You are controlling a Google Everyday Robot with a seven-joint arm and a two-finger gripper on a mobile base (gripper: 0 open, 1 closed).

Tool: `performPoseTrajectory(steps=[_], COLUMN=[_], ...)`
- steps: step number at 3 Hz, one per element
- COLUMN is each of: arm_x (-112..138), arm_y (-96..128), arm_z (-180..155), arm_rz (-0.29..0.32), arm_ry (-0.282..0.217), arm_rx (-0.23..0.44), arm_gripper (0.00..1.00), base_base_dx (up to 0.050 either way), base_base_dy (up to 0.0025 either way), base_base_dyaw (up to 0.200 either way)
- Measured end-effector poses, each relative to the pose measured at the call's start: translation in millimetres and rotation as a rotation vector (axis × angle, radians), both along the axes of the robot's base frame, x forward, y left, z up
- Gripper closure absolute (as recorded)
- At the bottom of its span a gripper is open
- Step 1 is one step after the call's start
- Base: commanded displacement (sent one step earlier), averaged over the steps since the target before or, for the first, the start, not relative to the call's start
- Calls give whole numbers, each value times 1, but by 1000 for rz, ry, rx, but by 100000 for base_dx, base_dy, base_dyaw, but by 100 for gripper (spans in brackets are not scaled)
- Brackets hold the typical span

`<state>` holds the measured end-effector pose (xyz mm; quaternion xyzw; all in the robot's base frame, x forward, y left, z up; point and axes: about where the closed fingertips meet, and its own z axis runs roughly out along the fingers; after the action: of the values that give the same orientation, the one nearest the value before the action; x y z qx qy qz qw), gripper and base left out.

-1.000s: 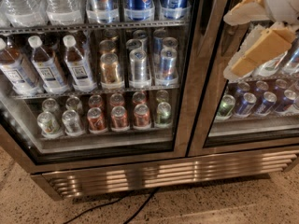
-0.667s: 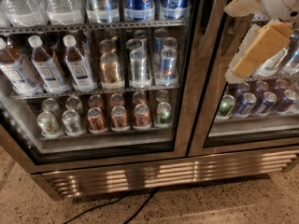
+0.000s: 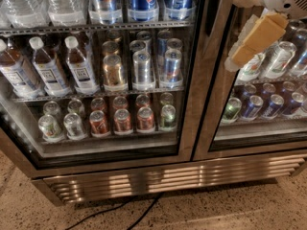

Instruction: Open left fridge door

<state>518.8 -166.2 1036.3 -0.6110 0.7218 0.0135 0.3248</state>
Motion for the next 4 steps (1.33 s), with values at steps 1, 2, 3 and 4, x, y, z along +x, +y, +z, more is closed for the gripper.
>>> performPoseTrajectory(steps=[1, 2, 3, 4], arm_x=[0, 13, 8, 4], arm_y=[1, 13, 14, 20], arm_z=[-2, -17, -17, -21], arm_rz=[-2, 40, 40, 85], arm_ry=[5, 82, 82, 108], arm_rx=[5, 40, 40, 57], arm_gripper=[24, 34, 28, 22], base_base_dx=[0, 0, 0, 0], base_base_dy=[0, 0, 0, 0], base_base_dyaw=[0, 0, 0, 0])
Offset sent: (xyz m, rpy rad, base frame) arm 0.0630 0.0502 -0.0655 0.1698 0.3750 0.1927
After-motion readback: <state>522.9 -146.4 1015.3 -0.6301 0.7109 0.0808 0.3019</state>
